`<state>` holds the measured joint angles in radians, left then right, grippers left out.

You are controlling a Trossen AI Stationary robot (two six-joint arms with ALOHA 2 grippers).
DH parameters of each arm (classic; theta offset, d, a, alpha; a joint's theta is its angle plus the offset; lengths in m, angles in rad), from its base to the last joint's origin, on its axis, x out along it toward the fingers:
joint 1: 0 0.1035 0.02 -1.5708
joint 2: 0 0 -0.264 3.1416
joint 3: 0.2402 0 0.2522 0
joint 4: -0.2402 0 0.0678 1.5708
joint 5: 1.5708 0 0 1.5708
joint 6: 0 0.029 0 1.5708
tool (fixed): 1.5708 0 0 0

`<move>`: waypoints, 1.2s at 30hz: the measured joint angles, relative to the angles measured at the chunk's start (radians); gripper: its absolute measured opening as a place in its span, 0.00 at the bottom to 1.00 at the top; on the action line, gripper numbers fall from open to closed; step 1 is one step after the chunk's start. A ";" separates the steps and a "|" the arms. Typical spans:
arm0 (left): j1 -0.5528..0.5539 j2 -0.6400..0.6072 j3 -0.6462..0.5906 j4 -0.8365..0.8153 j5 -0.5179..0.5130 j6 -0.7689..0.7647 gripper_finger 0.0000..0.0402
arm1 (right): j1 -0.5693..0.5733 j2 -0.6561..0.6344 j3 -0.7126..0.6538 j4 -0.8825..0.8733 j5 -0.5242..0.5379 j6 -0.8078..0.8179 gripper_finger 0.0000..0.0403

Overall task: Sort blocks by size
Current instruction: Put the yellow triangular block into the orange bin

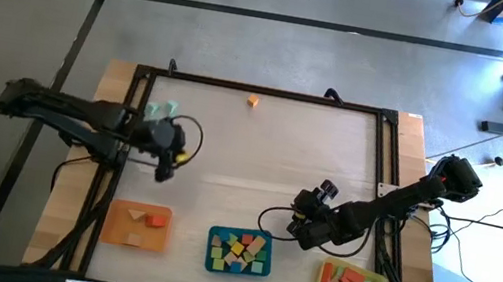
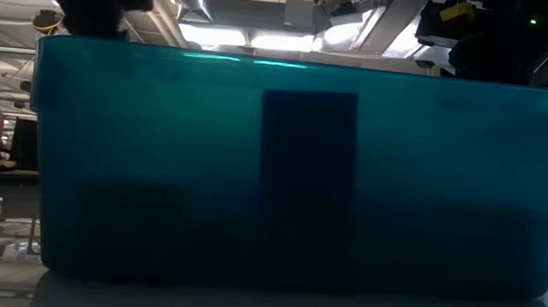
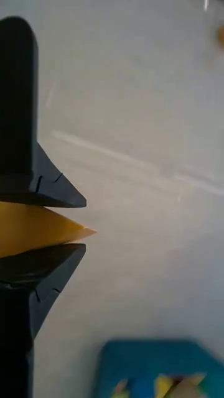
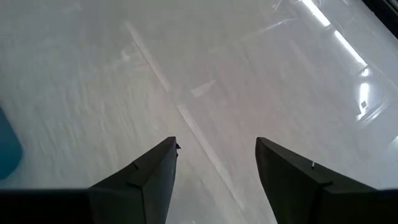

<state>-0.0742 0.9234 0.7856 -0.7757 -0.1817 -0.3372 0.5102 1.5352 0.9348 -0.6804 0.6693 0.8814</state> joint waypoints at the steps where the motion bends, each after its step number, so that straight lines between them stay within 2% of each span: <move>1: -0.034 0.000 0.000 -0.009 0.000 -0.024 0.21 | 0.000 0.000 0.000 0.000 0.000 0.000 0.54; 8: -0.272 0.001 0.000 -0.057 0.047 -0.251 0.21 | 0.000 0.000 0.000 0.001 -0.007 0.001 0.54; 18: -0.579 0.015 -0.004 -0.074 0.048 -0.610 0.21 | 0.000 0.000 0.000 0.002 -0.007 0.002 0.54; 29: -0.737 0.073 -0.054 -0.062 0.044 -0.837 0.21 | 0.000 0.000 0.000 0.003 -0.034 0.004 0.54; 36: -0.751 0.125 -0.062 -0.029 0.032 -0.891 0.21 | 0.000 0.000 0.000 0.003 -0.026 0.004 0.54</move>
<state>-0.8257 1.0481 0.7238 -0.8042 -0.1500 -1.2282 0.5102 1.5352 0.9348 -0.6776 0.6430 0.8856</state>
